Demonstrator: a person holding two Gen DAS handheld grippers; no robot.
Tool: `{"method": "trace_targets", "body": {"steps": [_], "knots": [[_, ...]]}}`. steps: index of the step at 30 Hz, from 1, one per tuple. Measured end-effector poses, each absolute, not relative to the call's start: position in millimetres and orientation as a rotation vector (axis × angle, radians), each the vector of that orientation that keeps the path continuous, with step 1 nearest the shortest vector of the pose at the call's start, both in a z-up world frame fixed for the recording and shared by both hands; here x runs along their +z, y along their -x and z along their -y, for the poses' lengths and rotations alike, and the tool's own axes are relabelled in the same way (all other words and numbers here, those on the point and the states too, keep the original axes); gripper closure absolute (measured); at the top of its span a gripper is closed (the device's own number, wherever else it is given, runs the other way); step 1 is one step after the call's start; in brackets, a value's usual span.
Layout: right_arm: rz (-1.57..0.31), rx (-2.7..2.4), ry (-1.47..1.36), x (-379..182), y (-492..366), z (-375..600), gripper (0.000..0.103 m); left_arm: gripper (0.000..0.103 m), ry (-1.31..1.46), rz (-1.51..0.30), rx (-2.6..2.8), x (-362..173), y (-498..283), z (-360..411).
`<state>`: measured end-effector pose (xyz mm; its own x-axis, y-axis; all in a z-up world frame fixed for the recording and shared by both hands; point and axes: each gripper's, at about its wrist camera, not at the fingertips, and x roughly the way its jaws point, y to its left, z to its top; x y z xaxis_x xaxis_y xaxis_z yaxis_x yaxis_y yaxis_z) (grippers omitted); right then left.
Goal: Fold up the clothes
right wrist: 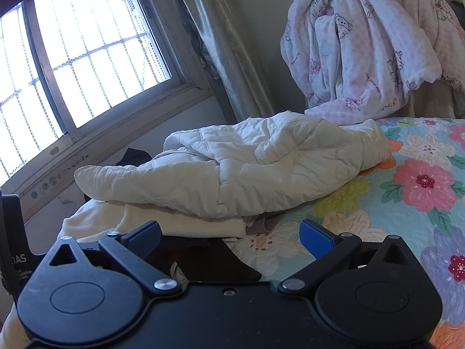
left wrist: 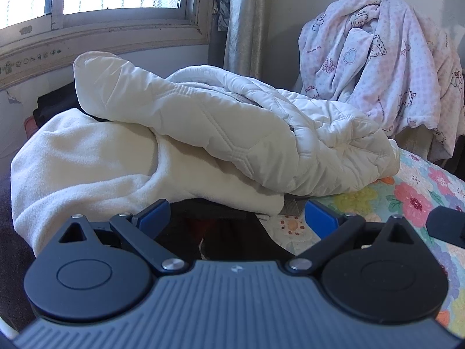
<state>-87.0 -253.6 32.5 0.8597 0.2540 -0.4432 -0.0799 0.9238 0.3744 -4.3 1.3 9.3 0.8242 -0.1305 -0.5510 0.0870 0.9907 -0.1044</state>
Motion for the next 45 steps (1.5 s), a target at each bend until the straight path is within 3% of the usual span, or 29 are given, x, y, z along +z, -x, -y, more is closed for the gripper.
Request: {"method": "trace_targets", "body": {"steps": [9,13,15,20,23,27,38,45], "knots": [[-0.541,0.182,-0.398,27.9,86.1,261.3,0.000,0.004,0.099,-0.591,-0.141,6.1,2.4,-1.7],[-0.555,0.186,-0.458,24.2,79.9,269.2,0.000,0.018,0.137,-0.566,-0.197,4.0,1.6,-2.5],[-0.561,0.179,-0.540,16.0,67.2,280.6,0.000,0.035,0.146,-0.546,-0.213,3.3,-1.8,-1.0],[-0.586,0.162,-0.781,-11.1,24.9,314.1,0.000,0.037,0.191,-0.492,-0.222,5.4,-29.6,-1.9],[-0.647,0.171,-0.976,-43.0,-17.2,331.8,0.000,0.035,0.246,-0.483,-0.187,18.0,-56.1,-5.3],[-0.658,0.168,-1.085,-75.0,-59.3,347.6,0.000,0.004,0.280,-0.484,-0.125,29.2,-86.1,-5.8],[-0.613,0.066,-1.301,-159.6,-151.7,395.8,0.000,0.000,0.342,-0.392,0.059,-3.4,-113.8,-26.0],[-0.590,0.153,-1.258,-152.7,-208.9,386.0,0.000,0.000,0.344,-0.386,0.052,-18.0,-122.3,-33.5]]}}
